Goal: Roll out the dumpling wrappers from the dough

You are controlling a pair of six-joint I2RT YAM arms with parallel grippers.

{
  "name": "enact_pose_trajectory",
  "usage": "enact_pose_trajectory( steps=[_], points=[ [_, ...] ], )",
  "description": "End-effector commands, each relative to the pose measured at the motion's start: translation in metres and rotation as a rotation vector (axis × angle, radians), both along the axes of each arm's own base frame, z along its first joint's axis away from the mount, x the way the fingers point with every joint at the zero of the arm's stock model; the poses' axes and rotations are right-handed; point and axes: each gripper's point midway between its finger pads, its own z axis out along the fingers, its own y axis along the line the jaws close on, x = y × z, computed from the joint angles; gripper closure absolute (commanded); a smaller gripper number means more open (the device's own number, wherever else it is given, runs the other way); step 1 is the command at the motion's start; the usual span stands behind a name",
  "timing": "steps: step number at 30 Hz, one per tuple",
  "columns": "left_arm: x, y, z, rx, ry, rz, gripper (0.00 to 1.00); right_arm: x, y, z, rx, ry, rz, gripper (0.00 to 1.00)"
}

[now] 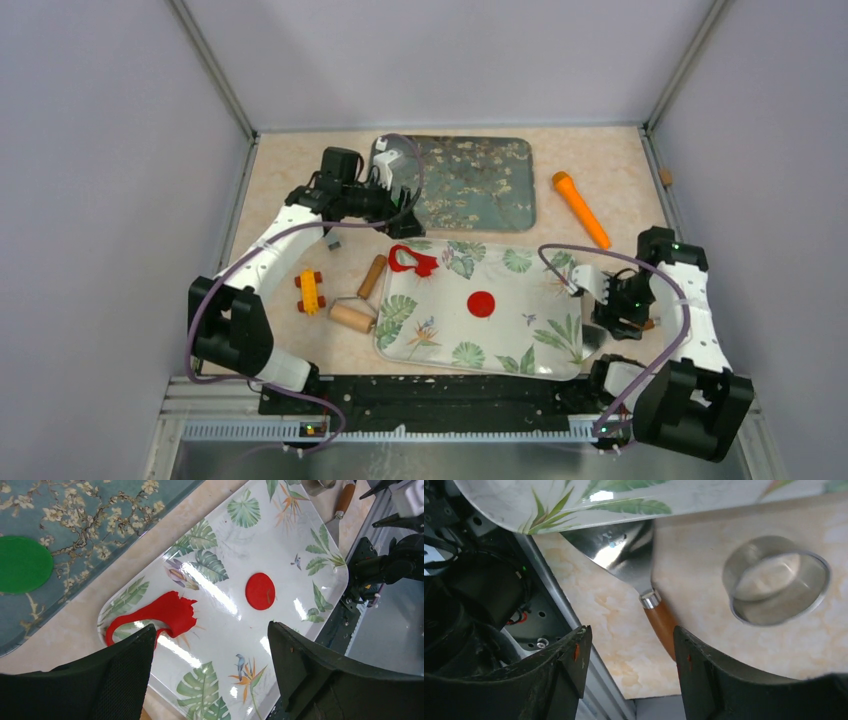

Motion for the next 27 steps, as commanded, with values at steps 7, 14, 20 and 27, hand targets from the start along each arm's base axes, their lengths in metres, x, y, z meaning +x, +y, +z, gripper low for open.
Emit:
enact_pose_trajectory(
  steps=[7, 14, 20, 27],
  points=[
    [0.009, -0.003, 0.024, -0.026, -0.075, -0.01, 0.15, -0.007, -0.024, -0.051, -0.131, 0.022, 0.354, 0.38],
    [0.008, -0.001, 0.024, -0.027, -0.076, 0.002, 0.15, 0.004, -0.039, -0.083, -0.213, 0.003, 0.359, 0.39],
    [0.009, -0.001, 0.024, -0.024, -0.082, 0.002, 0.15, 0.003, -0.054, -0.099, -0.248, 0.065, 0.31, 0.6],
    [0.013, -0.006, 0.023, -0.045, -0.079, -0.01, 0.15, -0.005, -0.077, -0.075, -0.277, 0.063, 0.277, 1.0]
  ],
)
